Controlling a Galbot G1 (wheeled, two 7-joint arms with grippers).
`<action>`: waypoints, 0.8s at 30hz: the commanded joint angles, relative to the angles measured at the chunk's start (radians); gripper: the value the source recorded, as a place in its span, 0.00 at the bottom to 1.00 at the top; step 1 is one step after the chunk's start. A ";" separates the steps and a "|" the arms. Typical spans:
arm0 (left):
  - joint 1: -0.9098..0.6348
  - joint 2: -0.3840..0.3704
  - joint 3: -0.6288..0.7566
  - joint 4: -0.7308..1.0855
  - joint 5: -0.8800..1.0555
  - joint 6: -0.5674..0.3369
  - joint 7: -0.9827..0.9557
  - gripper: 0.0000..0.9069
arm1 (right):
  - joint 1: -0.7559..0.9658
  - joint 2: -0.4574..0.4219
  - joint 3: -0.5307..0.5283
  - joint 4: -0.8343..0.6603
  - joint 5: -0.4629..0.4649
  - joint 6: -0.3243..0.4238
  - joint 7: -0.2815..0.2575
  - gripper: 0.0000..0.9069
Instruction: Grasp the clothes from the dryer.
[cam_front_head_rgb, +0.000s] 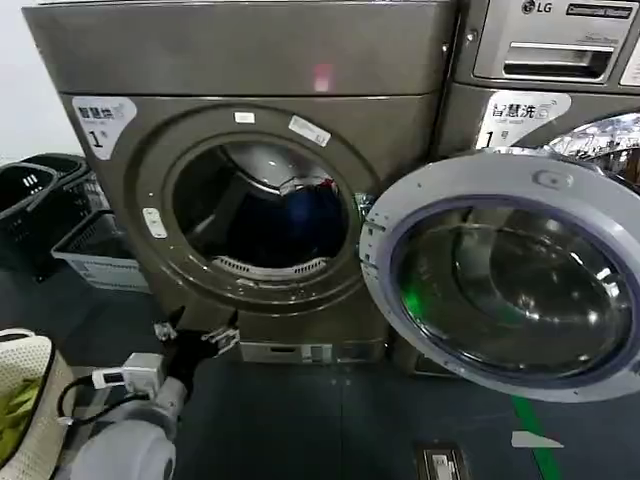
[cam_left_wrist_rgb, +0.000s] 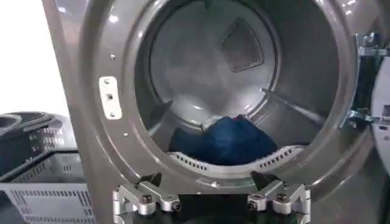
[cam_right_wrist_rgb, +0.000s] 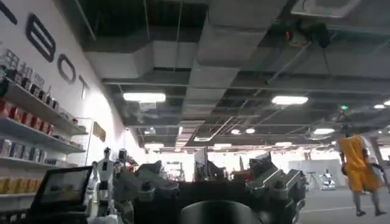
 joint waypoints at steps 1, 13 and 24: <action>-0.001 -0.003 0.004 0.007 0.006 0.049 0.002 1.00 | 0.001 0.000 0.000 0.004 0.001 0.002 0.003 1.00; 0.006 -0.004 0.023 0.003 0.023 0.049 0.003 1.00 | -0.002 0.007 0.000 0.004 0.004 0.003 0.004 1.00; 0.015 -0.005 0.021 0.001 0.021 0.049 0.003 1.00 | -0.018 0.008 0.014 -0.020 0.008 0.003 -0.001 1.00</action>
